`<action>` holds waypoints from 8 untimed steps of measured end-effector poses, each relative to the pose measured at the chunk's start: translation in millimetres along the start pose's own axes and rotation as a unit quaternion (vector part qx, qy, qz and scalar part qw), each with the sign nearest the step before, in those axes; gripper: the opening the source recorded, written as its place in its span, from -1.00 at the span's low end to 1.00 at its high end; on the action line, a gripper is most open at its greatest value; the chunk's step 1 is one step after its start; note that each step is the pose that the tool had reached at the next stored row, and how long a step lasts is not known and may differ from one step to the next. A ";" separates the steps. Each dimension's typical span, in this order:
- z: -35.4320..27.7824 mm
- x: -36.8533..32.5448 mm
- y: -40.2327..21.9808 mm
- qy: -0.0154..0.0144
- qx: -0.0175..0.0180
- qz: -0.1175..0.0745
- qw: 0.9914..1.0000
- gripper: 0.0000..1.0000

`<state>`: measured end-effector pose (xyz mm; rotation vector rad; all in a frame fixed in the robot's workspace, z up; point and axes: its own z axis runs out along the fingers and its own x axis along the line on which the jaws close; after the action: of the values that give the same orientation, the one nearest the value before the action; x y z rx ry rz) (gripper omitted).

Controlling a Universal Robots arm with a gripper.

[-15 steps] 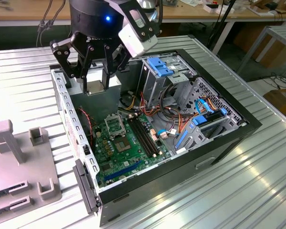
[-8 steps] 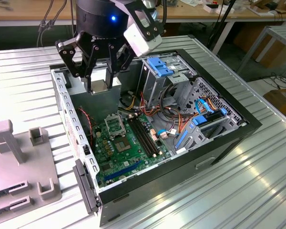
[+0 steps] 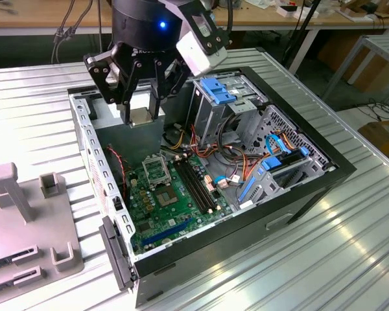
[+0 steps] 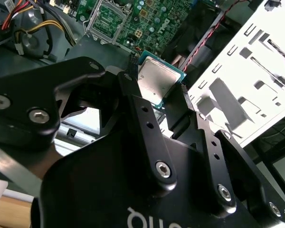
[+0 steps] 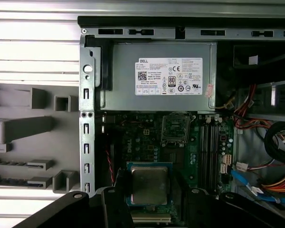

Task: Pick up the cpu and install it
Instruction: 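Pick up the cpu and move it towards the insertion slot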

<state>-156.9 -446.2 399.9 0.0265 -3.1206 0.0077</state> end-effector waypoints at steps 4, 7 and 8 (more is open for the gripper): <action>-0.1 -2.1 0.0 0.000 0.000 0.000 1.000 -0.06; -0.1 -2.5 -0.1 0.000 0.000 0.000 1.000 -0.06; -0.1 -2.6 0.0 0.000 0.000 0.000 1.000 -0.06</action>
<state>-154.3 -446.2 400.0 0.0264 -3.1205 0.0077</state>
